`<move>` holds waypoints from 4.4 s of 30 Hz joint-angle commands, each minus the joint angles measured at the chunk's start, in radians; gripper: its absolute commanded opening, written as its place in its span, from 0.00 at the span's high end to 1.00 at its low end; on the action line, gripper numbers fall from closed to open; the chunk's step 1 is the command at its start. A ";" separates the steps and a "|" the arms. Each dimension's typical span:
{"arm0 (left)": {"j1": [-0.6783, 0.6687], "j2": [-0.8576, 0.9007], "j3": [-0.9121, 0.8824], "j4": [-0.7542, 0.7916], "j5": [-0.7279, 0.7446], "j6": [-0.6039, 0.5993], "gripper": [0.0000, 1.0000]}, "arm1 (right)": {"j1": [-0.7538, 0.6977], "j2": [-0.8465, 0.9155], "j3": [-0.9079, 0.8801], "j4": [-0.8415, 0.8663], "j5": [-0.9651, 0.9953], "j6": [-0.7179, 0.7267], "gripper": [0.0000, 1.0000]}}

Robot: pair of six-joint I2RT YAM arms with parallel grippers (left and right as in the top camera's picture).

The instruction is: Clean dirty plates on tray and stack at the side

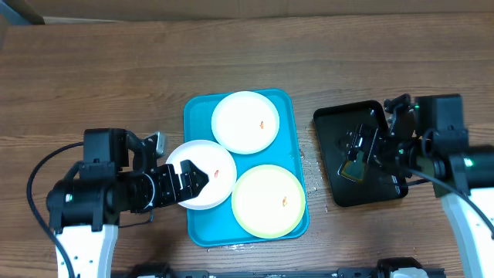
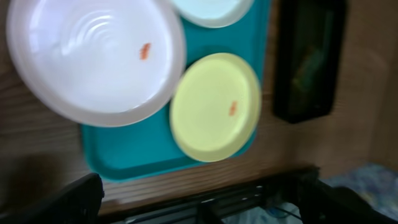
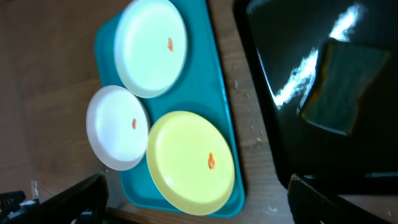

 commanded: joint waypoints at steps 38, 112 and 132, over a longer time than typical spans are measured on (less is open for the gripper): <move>-0.346 0.264 -0.308 0.495 -0.126 -0.071 0.66 | 0.006 0.132 -0.219 0.171 0.377 0.193 0.40; -0.346 -0.047 -0.064 0.146 -0.076 0.031 0.17 | 0.022 0.464 -0.272 0.520 0.624 0.193 0.55; -0.517 0.090 -0.229 0.246 -0.271 -0.164 0.34 | 0.023 0.410 -0.181 0.365 0.483 0.097 0.96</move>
